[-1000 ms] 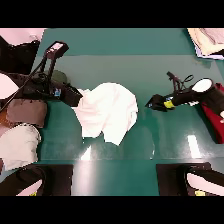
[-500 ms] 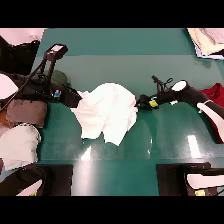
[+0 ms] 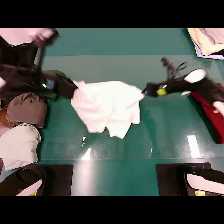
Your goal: Fold the shirts.
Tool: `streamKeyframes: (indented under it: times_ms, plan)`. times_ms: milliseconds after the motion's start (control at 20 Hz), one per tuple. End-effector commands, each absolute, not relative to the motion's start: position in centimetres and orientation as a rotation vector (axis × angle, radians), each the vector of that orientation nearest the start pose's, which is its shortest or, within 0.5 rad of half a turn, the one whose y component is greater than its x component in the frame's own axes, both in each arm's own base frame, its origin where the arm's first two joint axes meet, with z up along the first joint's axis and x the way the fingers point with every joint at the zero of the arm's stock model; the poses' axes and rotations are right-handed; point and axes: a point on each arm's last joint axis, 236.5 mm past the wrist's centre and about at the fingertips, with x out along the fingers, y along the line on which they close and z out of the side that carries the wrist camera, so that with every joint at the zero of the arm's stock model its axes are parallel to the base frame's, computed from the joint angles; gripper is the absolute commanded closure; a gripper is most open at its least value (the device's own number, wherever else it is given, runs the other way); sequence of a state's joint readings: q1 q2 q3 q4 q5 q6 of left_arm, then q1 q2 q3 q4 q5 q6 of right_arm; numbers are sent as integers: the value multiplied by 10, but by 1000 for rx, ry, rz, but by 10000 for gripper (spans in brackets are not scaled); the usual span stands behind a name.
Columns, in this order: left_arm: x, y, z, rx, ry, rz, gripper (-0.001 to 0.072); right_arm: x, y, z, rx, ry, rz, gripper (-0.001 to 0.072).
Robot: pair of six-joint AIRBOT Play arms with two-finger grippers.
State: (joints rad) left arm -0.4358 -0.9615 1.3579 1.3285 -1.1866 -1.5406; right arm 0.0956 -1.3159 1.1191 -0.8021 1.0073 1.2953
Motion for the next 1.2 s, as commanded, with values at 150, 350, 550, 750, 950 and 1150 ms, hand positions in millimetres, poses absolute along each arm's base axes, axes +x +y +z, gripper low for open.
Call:
streamKeyframes:
  times_ms: [150,350,550,750,950,1150]
  plan:
    - [301,-170,405,45,364,-544,682,370,121,327,276,460,559,696]
    - [255,-159,482,6,184,-588,682,300,98,447,149,167,498,696]
    - [208,-177,535,-79,37,-749,682,247,82,499,60,42,395,697]
    - [207,-182,537,-66,21,-770,683,245,64,491,65,154,318,697]
    - [281,-162,440,51,291,-553,682,288,72,426,235,462,427,697]
    - [343,-154,290,186,681,-407,682,336,131,286,285,930,624,697]
